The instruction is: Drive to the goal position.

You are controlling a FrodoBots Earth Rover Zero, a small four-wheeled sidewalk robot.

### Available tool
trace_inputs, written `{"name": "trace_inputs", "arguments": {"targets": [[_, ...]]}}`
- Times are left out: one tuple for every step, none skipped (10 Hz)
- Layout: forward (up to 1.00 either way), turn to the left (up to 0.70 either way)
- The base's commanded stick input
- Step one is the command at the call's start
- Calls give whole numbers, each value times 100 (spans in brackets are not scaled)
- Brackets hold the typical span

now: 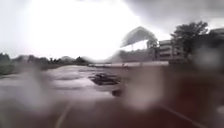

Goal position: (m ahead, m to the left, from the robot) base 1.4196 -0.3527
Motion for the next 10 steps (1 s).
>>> {"name": "trace_inputs", "arguments": {"targets": [[45,0],[45,0],[45,0],[45,0],[45,0],[45,0],[45,0],[45,0],[45,0],[45,0]]}}
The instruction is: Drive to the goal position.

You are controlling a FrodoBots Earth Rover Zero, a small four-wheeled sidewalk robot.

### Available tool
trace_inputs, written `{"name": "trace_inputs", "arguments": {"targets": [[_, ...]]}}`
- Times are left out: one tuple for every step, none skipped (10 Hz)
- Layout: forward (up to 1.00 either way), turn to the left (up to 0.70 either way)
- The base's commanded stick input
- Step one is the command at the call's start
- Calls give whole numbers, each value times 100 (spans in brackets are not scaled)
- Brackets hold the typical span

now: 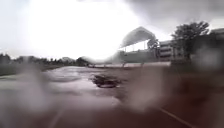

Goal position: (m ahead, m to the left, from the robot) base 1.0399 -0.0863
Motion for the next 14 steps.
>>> {"name": "trace_inputs", "arguments": {"targets": [[45,0],[45,0],[45,0],[45,0],[45,0],[45,0],[45,0],[45,0],[45,0],[45,0],[45,0],[45,0],[45,0],[45,0]]}}
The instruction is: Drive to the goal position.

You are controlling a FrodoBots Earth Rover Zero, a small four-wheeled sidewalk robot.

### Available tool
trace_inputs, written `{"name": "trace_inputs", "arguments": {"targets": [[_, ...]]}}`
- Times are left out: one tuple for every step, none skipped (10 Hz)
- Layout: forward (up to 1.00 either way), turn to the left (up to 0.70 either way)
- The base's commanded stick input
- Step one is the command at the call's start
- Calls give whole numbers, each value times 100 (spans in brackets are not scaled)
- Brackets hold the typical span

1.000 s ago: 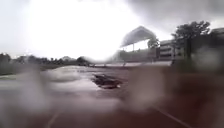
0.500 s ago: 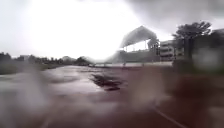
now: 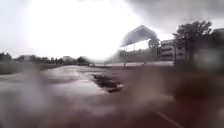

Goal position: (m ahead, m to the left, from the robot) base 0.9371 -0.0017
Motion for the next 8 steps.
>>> {"name": "trace_inputs", "arguments": {"targets": [[45,0],[45,0],[45,0],[45,0],[45,0],[45,0],[45,0],[45,0]]}}
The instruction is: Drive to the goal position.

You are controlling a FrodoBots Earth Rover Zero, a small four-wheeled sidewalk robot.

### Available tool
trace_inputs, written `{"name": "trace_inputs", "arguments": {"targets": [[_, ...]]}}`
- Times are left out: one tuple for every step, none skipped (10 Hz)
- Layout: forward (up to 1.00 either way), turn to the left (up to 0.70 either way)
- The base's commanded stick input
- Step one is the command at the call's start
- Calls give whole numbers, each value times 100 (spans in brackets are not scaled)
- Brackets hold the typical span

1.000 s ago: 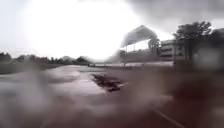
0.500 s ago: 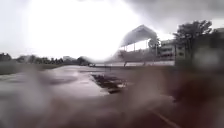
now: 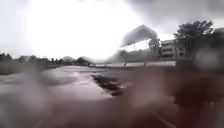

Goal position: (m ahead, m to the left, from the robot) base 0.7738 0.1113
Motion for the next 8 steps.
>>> {"name": "trace_inputs", "arguments": {"targets": [[45,0],[45,0],[45,0],[45,0],[45,0],[45,0],[45,0],[45,0]]}}
